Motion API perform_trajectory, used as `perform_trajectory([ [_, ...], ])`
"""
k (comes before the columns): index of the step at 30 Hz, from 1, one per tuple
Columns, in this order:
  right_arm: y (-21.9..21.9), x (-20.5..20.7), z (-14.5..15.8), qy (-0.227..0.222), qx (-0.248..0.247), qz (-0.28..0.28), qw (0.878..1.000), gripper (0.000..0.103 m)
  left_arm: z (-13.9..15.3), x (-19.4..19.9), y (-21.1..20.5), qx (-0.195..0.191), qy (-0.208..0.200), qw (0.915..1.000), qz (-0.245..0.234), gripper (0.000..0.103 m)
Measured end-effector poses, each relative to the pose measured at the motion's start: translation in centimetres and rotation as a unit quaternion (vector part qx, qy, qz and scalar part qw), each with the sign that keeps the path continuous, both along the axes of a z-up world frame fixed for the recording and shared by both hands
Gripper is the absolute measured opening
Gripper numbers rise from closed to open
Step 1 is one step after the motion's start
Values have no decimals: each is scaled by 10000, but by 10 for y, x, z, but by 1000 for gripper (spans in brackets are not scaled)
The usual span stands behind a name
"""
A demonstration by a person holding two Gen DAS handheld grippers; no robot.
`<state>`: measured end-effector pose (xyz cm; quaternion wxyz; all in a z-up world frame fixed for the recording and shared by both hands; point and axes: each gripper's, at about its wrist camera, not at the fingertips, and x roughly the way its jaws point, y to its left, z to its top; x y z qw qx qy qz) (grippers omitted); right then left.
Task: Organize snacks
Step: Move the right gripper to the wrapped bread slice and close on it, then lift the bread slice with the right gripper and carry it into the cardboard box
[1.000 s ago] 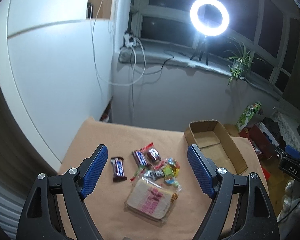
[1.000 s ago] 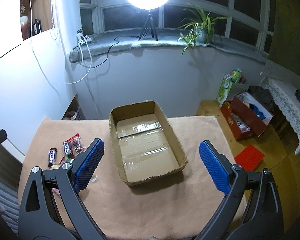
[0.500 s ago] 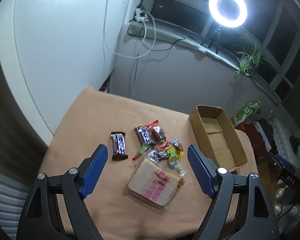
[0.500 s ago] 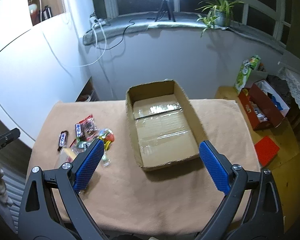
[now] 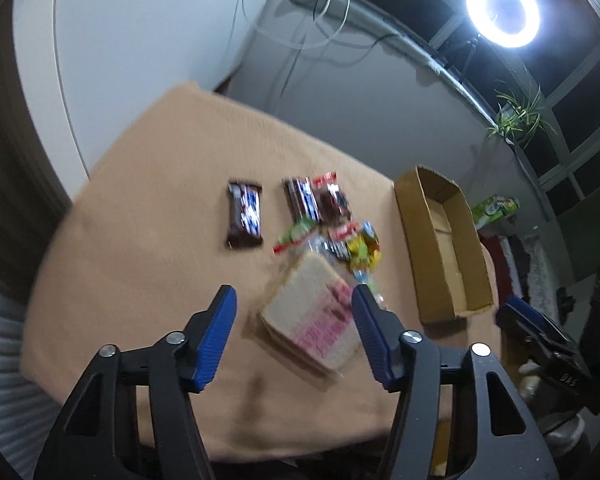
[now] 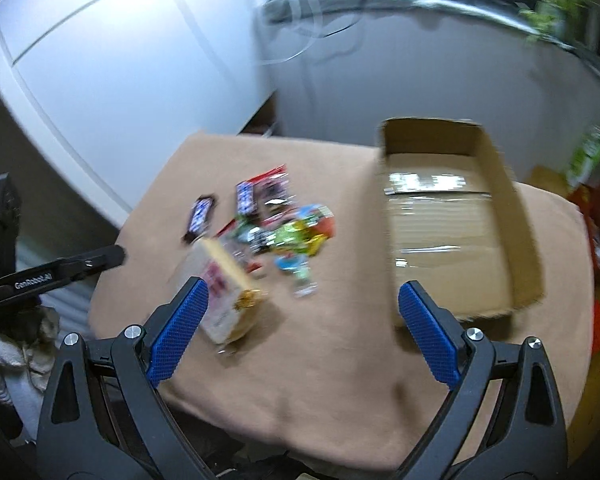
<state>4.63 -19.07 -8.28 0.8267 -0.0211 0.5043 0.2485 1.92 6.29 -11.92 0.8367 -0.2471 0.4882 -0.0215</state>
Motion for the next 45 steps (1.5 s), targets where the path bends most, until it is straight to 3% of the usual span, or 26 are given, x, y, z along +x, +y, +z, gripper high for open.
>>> perform_trajectory([
  [8, 43, 27, -31, 728, 112, 913, 9931, 98, -34, -8, -4, -612, 577, 9965, -2, 56],
  [18, 81, 45, -71, 1444, 16, 1395, 9796, 68, -57, -2, -18, -856, 891, 9922, -143, 56],
  [24, 94, 45, -84, 1587, -120, 1579, 9745, 61, -73, 1, -19, -989, 990, 9901, -67, 56],
  [31, 109, 45, -98, 1628, -270, 1653, 9723, 52, -77, 4, -21, -922, 959, 9911, -103, 43],
  [36, 112, 45, -103, 1706, -236, 1679, 9706, 50, -80, 9, -24, -880, 919, 9918, -141, 40],
  [45, 103, 49, -99, 1876, 91, 1531, 9702, 35, -56, 12, -34, -472, 594, 9962, -417, 35],
])
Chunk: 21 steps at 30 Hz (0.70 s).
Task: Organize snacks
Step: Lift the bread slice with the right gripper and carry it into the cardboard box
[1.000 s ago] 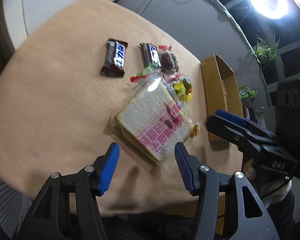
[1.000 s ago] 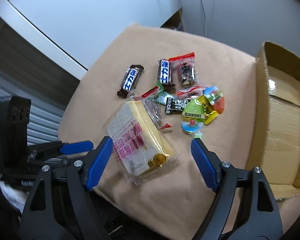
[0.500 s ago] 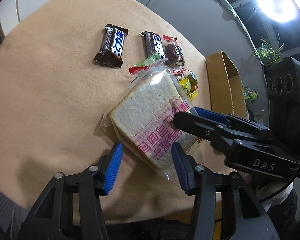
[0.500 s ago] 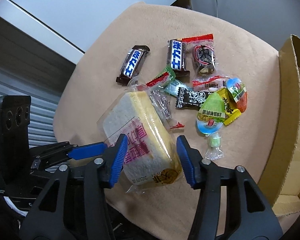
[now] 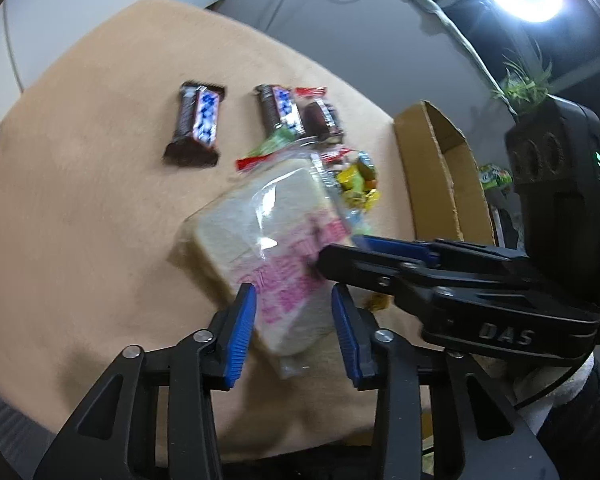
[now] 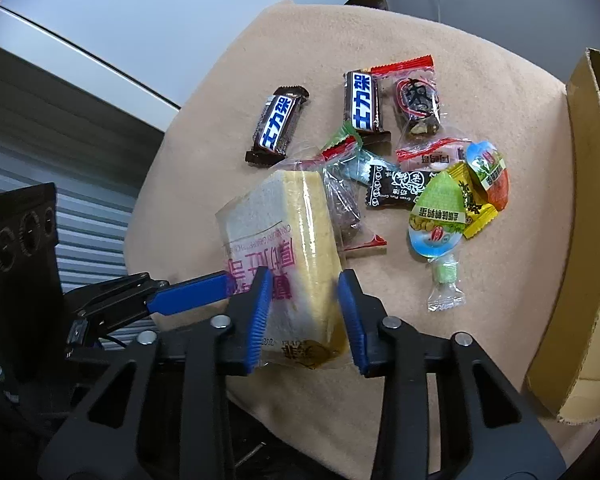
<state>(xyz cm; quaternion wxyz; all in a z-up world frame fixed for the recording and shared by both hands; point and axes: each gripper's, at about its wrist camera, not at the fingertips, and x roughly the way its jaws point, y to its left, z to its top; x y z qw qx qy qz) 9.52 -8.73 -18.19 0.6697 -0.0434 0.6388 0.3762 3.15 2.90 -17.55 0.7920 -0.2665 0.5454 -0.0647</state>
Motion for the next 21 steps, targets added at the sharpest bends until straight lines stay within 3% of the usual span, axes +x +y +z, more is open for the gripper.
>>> perform_trajectory([
  [2, 0, 3, -3, 62, -23, -22, 10000, 33, 4, 2, -5, 94, -61, 9999, -99, 35],
  [5, 5, 2, -5, 78, -82, 46, 9999, 33, 3, 4, -7, 115, -67, 9997, -200, 25],
  [11, 12, 0, -11, 58, -125, 93, 9999, 33, -14, -5, 15, 275, 225, 9989, 315, 25],
  [13, 8, 3, -13, 91, -128, 93, 9998, 33, -21, -3, 20, 313, 338, 9982, 392, 38],
  [15, 6, 2, -14, 103, -147, 76, 9998, 33, -26, -1, 22, 208, 365, 9984, 385, 42],
  [16, 3, 2, -15, 117, -139, 73, 9998, 33, -28, -1, 22, 168, 375, 9984, 378, 49],
  [21, -1, 2, -18, 201, -99, 14, 9997, 33, -31, -5, 26, 79, 448, 9977, 504, 59],
])
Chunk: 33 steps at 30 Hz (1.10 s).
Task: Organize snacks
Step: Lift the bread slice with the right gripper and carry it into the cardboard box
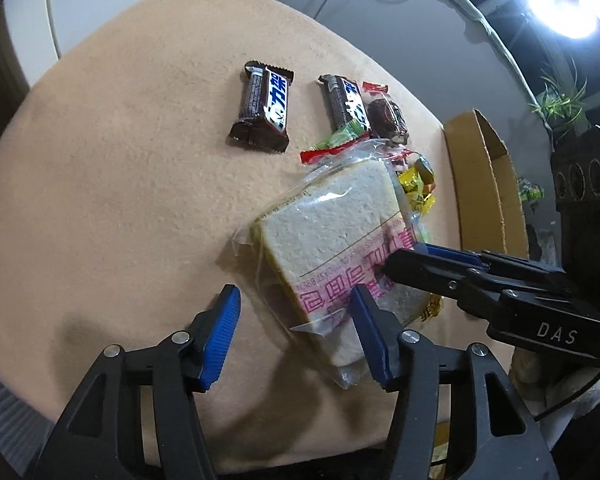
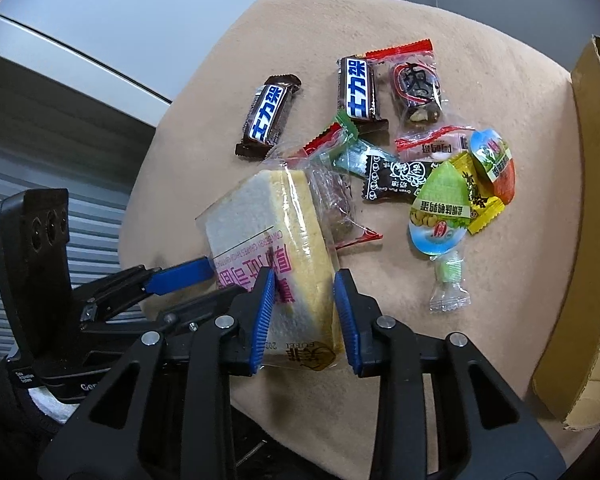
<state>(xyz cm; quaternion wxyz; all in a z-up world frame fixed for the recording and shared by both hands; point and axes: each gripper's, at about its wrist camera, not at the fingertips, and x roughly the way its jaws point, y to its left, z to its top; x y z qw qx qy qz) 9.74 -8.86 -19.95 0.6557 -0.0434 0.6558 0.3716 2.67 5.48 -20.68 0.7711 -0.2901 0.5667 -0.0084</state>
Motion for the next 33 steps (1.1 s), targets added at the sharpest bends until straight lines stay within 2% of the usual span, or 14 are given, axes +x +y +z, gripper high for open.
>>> perform_trajectory([
  [6, -4, 3, 1, 96, 43, -61, 9999, 33, 0, -14, 2, -110, 53, 9998, -151, 61],
  [9, -4, 6, 0, 149, 44, -62, 9999, 34, -7, -18, 9, -405, 91, 9991, -83, 61],
  [14, -3, 5, -2, 260, 48, -51, 9996, 35, -6, -11, -4, -601, -66, 9972, -432, 61],
  [22, -10, -9, 9, 105, 65, -148, 9998, 35, 14, -8, -14, -302, -294, 9971, -637, 59],
  [33, -50, 0, 57, -410, 251, -629, 9969, 35, 60, 10, -49, 191, -750, 9885, -1298, 58],
])
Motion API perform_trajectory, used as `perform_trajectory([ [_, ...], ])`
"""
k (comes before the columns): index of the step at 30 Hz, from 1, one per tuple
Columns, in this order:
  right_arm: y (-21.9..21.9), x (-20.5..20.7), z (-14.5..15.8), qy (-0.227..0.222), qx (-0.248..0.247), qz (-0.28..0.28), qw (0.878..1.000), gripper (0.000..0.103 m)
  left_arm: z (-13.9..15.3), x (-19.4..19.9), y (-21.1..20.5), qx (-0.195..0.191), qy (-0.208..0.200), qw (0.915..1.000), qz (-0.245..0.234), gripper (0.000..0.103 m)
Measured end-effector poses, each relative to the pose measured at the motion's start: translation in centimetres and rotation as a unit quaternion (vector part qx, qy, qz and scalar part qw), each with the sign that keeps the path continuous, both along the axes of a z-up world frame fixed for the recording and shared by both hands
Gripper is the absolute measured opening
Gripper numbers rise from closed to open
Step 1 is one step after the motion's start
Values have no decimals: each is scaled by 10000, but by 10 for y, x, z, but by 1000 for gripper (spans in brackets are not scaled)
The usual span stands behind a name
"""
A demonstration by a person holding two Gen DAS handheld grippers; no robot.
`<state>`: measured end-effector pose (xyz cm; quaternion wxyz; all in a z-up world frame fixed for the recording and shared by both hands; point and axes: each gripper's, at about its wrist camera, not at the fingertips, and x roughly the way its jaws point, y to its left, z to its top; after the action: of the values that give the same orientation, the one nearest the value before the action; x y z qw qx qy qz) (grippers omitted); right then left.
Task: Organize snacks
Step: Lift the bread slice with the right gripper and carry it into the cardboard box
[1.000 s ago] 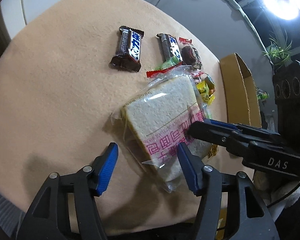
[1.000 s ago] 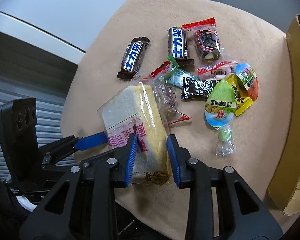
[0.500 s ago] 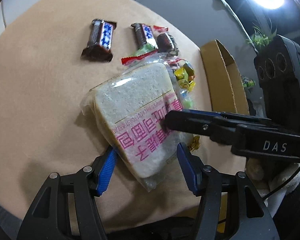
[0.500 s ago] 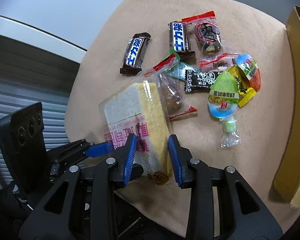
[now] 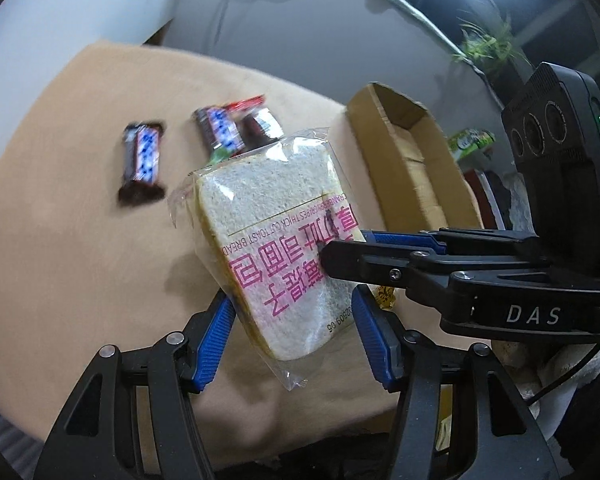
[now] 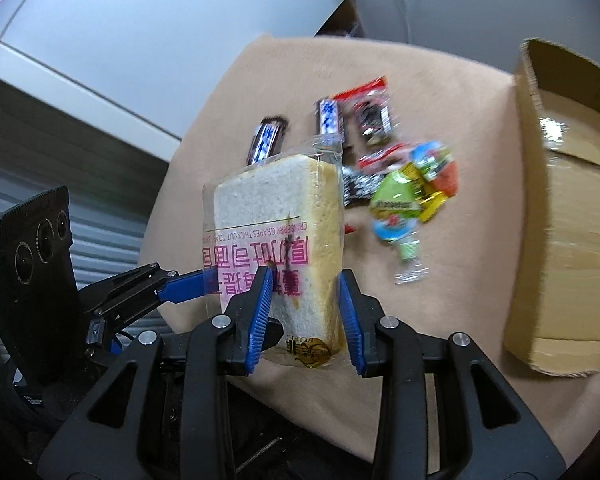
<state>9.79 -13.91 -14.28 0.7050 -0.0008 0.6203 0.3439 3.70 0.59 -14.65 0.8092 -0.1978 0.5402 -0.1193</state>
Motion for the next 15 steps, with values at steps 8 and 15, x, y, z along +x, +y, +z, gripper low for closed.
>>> perform_trajectory([
  [8, -48, 10, 27, -363, -20, -642, 9973, 35, 21, 35, -46, 31, -316, 9975, -638, 58],
  [15, -104, 21, 43, -485, -9, -1246, 9910, 35, 33, 65, -95, 62, -510, 9912, -1223, 58],
])
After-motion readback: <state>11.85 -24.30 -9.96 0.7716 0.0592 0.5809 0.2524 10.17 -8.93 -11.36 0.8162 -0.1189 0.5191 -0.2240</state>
